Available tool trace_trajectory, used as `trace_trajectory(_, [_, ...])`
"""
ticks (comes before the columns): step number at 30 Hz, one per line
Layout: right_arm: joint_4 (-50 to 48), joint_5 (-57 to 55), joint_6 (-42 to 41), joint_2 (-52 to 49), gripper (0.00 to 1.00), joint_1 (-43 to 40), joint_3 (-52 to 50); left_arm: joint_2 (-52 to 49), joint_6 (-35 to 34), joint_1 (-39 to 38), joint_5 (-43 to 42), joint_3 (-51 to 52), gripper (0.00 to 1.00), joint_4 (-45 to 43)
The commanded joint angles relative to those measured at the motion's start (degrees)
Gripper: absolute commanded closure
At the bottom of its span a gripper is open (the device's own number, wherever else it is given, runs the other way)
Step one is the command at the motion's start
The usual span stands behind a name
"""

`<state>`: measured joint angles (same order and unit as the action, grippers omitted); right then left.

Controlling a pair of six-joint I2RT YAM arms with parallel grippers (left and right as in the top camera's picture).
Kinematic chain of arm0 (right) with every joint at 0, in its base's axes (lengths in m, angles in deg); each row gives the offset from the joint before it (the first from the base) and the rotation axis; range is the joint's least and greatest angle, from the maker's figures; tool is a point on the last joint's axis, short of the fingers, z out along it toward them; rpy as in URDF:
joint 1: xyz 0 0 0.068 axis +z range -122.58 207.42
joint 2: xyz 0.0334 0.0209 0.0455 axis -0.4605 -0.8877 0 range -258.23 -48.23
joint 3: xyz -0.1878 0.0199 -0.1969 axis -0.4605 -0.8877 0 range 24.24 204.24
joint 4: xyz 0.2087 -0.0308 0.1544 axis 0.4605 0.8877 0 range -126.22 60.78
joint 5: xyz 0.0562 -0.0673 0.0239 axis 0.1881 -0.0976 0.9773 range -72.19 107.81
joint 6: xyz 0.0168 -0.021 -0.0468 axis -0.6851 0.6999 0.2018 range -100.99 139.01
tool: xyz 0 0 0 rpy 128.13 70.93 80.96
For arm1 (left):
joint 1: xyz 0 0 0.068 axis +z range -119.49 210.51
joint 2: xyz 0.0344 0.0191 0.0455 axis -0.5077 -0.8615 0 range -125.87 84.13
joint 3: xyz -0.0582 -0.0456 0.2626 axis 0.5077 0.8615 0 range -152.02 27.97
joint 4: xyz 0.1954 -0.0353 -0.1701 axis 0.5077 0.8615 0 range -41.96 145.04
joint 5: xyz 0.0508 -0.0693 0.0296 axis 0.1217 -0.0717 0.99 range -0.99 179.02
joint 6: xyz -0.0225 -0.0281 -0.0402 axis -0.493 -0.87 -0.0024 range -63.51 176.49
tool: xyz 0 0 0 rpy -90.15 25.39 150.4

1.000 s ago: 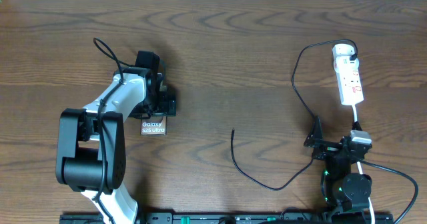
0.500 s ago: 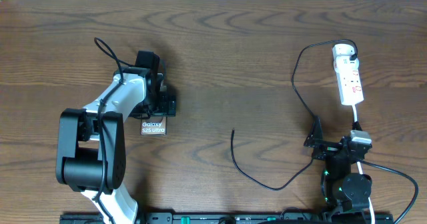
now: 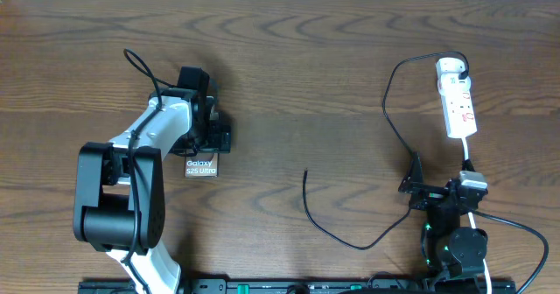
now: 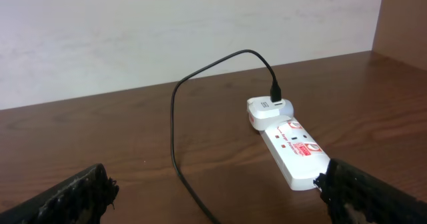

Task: Plug charger to phone and switch on socket
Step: 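Close the left gripper on the phone's long edges and grip it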

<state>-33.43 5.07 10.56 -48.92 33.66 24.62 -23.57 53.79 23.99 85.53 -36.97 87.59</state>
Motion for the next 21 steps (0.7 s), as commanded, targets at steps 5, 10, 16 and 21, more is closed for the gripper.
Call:
trace_trajectory(5, [0.2, -0.6, 0.8, 0.3, 0.01, -0.3, -0.1, -0.6, 0.8, 0.0, 0.8, 1.0, 0.08, -0.5])
trace_trajectory(10, [0.2, -0.6, 0.8, 0.3, 0.01, -0.3, -0.1, -0.6, 0.8, 0.0, 0.8, 1.0, 0.11, -0.5])
trace_trajectory(16, [0.2, -0.6, 0.8, 0.3, 0.01, -0.3, -0.1, -0.6, 0.8, 0.0, 0.8, 1.0, 0.11, -0.4])
trace_trajectory(21, [0.2, -0.6, 0.8, 0.3, 0.01, -0.3, -0.1, -0.6, 0.8, 0.0, 0.8, 1.0, 0.11, -0.4])
